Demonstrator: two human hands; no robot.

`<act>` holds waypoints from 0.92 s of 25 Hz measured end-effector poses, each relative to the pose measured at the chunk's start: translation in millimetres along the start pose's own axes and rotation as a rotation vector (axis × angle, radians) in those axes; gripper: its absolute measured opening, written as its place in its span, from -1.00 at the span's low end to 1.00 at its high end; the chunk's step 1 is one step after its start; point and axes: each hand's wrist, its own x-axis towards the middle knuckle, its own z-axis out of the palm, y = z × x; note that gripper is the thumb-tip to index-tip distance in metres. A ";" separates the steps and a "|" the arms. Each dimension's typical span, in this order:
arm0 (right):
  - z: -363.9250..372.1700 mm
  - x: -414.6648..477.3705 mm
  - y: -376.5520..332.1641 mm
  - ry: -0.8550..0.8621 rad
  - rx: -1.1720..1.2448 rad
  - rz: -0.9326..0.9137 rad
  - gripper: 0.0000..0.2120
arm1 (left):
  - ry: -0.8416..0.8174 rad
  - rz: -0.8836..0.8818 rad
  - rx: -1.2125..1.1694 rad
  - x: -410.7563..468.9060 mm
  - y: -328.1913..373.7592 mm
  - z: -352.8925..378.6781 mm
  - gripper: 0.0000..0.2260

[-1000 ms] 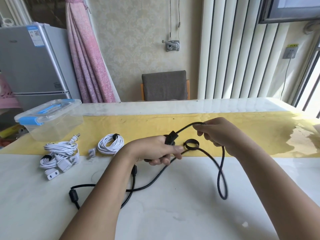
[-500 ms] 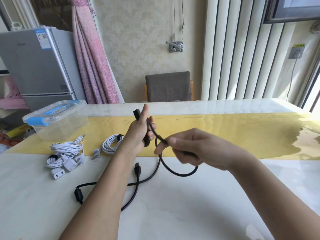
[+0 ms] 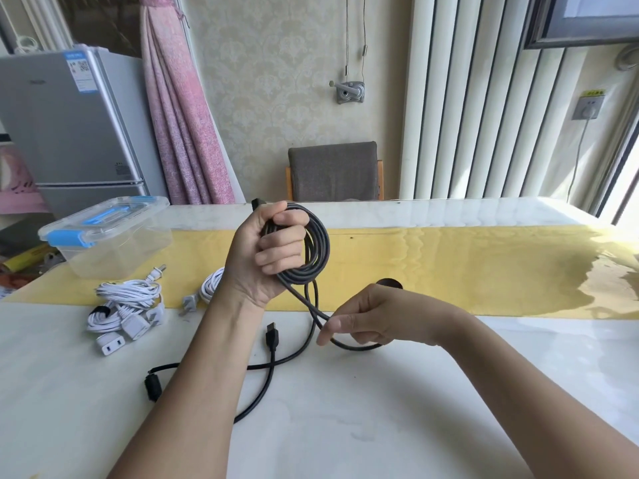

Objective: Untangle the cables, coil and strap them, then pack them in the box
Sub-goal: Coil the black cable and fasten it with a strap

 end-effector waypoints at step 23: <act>-56.0 -24.5 3.8 -0.328 1.216 -0.426 -0.52 | -0.004 -0.472 0.753 -5.7 -1.7 -20.6 -0.65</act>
